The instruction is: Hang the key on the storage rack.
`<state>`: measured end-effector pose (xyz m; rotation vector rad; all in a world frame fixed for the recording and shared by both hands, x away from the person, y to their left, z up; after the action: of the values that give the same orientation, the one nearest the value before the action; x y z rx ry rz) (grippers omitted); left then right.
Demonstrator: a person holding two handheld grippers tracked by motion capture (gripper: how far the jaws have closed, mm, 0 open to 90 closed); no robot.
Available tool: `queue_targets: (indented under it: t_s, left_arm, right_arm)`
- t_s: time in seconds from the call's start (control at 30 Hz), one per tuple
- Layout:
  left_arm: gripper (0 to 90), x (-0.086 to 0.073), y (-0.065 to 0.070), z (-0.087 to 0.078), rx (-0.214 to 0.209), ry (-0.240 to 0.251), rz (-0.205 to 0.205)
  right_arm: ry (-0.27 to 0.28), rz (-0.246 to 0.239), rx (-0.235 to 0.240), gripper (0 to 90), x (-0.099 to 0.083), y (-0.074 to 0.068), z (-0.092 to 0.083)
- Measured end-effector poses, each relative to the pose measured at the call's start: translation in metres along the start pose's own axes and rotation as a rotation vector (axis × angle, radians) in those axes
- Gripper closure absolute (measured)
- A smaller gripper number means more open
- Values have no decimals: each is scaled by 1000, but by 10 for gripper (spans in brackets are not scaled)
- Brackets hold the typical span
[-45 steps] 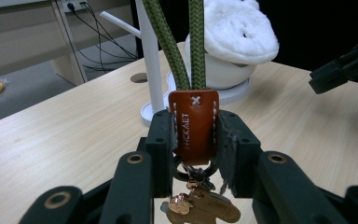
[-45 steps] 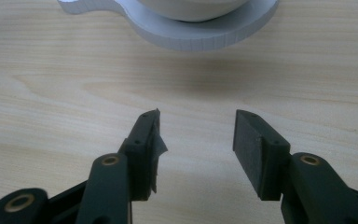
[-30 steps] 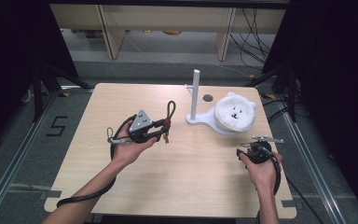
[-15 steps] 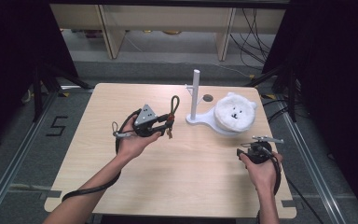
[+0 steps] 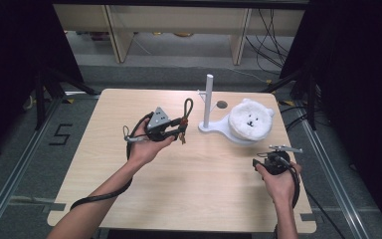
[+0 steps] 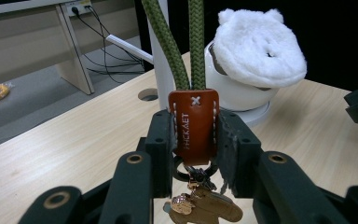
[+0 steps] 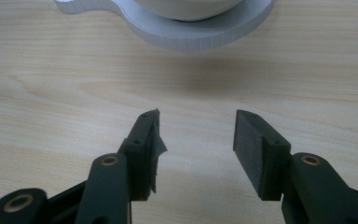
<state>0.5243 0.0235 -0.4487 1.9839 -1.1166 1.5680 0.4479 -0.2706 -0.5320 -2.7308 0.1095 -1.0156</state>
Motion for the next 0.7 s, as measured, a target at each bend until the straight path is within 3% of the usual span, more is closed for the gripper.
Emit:
queue_targets:
  t_s: [0.03, 0.1, 0.3, 0.37, 0.7]
  left_arm:
    - [672, 0, -1, 1, 1, -2, 1]
    - [671, 2, -1, 2, 1, -3, 0]
    - [671, 4, -4, 9, 4, -7, 3]
    - [671, 5, -4, 10, 3, -8, 7]
    - [671, 10, -8, 18, 5, -6, 8]
  right_arm:
    - [-8, 39, 2, 520, -2, -3, 0]
    - [-4, 42, 17, 520, -2, -5, 0]
    - [-9, 35, 14, 520, -1, -4, -1]
    - [-19, 1, 6, 520, -3, 0, -2]
    - [-19, 11, 15, 520, -3, -1, -1]
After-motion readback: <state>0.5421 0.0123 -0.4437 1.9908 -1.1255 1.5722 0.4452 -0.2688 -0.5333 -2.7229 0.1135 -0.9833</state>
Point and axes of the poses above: each handheld gripper's, and its own axes: z roughly forward along the jaws, x roughly out of its top, y roughly to its right, the point moved 9 cm from there along z, roughly forward along the jaws, and after that the axes turned 9 degrees about z, right-handed, at the moved point
